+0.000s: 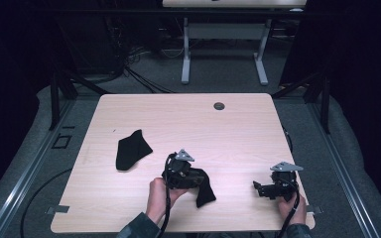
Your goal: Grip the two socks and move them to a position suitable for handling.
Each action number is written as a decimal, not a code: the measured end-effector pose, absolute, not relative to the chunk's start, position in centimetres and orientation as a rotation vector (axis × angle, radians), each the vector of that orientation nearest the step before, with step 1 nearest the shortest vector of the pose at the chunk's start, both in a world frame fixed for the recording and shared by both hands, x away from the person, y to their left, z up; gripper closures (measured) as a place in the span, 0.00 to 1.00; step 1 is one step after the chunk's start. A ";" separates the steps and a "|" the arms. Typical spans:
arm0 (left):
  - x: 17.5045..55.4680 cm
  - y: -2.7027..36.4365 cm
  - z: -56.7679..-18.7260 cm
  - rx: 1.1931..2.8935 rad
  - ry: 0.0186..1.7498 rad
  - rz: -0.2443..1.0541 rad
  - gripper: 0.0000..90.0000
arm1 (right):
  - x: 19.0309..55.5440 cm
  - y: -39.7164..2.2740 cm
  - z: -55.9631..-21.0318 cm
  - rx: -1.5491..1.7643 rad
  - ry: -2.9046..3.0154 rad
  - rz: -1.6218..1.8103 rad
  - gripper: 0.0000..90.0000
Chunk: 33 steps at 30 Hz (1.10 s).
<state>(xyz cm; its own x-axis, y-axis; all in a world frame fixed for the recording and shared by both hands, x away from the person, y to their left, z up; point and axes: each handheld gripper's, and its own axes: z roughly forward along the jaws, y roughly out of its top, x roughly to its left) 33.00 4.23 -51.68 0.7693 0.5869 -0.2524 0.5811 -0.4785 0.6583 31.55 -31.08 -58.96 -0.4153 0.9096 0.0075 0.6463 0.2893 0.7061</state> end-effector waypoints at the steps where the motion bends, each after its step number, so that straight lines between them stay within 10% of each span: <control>1: 33.0 4.4 -51.9 2.182 0.872 0.008 0.61 | 31.6 -31.0 -58.9 1.403 2.163 0.897 0.00; 8: 32.9 9.9 -50.2 2.072 0.928 0.135 0.28 | 31.5 -30.9 -58.8 1.393 2.193 0.886 0.00; 16: 34.9 15.5 -51.1 2.054 1.094 0.228 0.29 | 30.9 -30.4 -56.8 1.483 2.206 0.966 0.16; 24: 36.8 14.1 -53.1 2.110 1.127 0.212 0.31 | 28.1 -26.6 -54.1 1.458 2.310 1.108 0.16; 33: 38.7 12.2 -54.4 2.201 1.096 0.198 0.39 | 26.3 -20.8 -55.4 1.356 2.380 1.050 0.41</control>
<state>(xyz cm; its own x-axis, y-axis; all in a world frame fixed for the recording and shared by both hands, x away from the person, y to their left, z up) 38.65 12.16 -54.44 0.6369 0.7562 -0.1501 0.6560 -0.4293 0.6208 26.29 -20.81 -55.40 -0.5555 0.8161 0.1594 0.6680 0.3239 0.6700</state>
